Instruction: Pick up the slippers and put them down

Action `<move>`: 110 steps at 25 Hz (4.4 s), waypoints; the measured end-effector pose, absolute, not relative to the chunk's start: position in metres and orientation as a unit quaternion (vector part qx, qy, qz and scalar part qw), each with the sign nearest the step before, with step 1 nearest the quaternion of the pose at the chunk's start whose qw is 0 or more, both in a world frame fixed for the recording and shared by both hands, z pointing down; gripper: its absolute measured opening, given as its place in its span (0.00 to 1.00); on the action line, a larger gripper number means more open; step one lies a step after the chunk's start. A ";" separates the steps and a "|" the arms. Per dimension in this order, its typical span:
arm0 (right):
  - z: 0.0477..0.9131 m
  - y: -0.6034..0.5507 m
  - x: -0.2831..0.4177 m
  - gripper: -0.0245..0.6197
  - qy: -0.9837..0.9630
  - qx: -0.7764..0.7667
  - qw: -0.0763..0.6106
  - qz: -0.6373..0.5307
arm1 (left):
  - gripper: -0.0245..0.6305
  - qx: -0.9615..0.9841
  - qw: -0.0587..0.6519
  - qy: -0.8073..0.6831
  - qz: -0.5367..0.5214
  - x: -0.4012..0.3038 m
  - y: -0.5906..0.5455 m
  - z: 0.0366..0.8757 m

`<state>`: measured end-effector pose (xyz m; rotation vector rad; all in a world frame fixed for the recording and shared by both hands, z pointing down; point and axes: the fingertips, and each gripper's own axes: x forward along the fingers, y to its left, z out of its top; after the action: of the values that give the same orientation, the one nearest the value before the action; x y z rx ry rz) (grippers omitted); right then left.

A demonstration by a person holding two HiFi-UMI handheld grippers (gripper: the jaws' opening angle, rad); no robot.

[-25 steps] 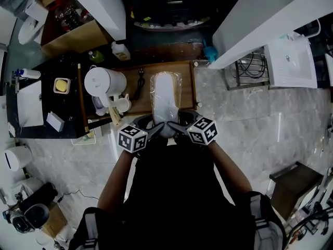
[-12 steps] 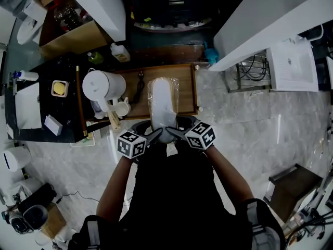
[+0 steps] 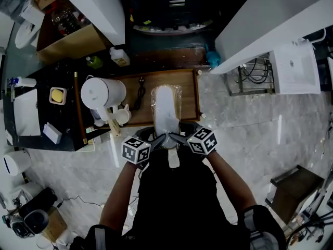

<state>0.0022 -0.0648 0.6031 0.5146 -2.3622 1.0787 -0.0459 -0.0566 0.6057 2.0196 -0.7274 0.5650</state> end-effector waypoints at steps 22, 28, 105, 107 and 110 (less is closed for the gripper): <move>0.656 -0.087 -0.007 0.42 -0.857 0.206 0.246 0.403 | 0.42 0.805 0.459 -0.298 0.230 -0.055 -0.079 0.660; 0.676 -0.092 -0.009 0.42 -0.851 0.210 0.244 0.415 | 0.42 0.801 0.462 -0.297 0.238 -0.057 -0.086 0.678; 0.733 -0.120 0.000 0.44 -0.829 0.269 0.341 0.351 | 0.48 0.783 0.455 -0.308 0.291 -0.053 -0.112 0.742; 0.727 -0.119 0.002 0.44 -0.830 0.272 0.342 0.347 | 0.48 0.787 0.451 -0.302 0.292 -0.051 -0.111 0.736; 0.719 -0.118 0.003 0.44 -0.831 0.275 0.341 0.343 | 0.48 0.789 0.444 -0.306 0.295 -0.052 -0.111 0.730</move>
<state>0.0029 -0.1177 0.7190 0.7146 -2.1618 0.8932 -0.0520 -0.1106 0.7298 1.9565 -0.7585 0.7317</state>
